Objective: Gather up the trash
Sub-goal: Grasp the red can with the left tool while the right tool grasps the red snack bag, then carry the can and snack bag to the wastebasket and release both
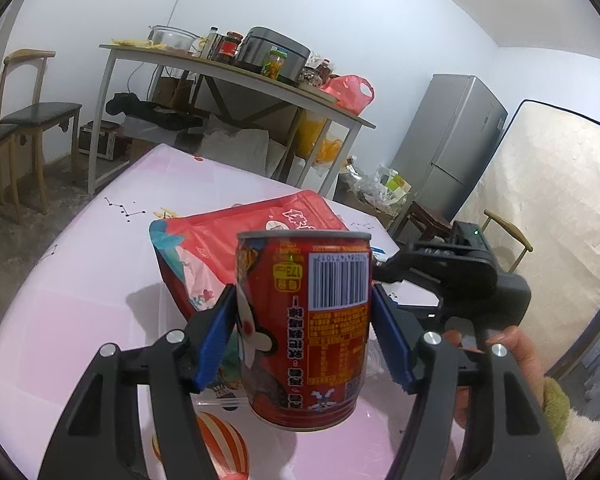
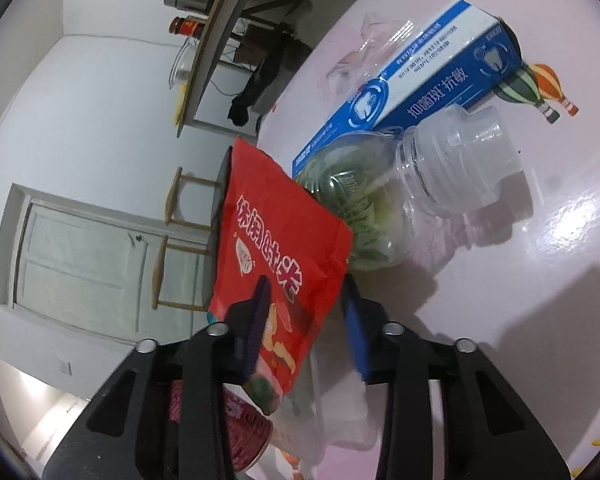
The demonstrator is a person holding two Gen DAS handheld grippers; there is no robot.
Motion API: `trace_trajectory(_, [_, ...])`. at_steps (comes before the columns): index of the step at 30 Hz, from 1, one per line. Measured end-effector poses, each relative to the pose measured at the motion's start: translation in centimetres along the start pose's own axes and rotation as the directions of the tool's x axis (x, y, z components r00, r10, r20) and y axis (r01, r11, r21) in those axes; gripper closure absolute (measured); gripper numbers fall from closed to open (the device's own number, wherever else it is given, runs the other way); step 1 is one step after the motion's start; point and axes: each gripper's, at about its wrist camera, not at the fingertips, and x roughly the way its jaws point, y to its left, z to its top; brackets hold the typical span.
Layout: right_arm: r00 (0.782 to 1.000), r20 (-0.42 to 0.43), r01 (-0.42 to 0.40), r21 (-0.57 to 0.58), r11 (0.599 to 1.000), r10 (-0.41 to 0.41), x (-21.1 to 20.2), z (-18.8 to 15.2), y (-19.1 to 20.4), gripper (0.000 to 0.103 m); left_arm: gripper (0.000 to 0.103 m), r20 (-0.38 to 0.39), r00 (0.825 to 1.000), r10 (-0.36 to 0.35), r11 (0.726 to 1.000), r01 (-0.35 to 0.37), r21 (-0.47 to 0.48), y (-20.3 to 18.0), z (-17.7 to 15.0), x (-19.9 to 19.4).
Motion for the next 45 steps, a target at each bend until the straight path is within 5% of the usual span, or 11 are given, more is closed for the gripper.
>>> trace_trajectory(3, [1.0, 0.019, -0.008, -0.008, 1.0, 0.008, -0.3, -0.1, 0.0, 0.091, 0.039, 0.006, 1.0, -0.001, 1.0, 0.001, -0.003, 0.2, 0.1, -0.1])
trace_trajectory(12, [0.996, 0.071, -0.051, -0.096, 0.994, 0.058, -2.0, -0.6, 1.3, 0.102, 0.039, 0.02, 1.0, -0.011, 1.0, 0.012, -0.015, 0.4, 0.2, -0.5])
trace_trajectory(27, [0.981, 0.168, -0.046, -0.301, 0.953, 0.1, -5.9, -1.5, 5.2, 0.103, 0.039, 0.082, 0.994, -0.066, 0.998, 0.066, 0.004, -1.8, 1.4, -2.8])
trace_trajectory(45, [0.927, 0.351, -0.01, -0.333, 0.943, 0.133, -16.5, -2.2, 3.7, 0.103, 0.039, 0.059, 0.992, -0.113, 0.988, 0.105, 0.116, -8.6, 2.1, -4.0])
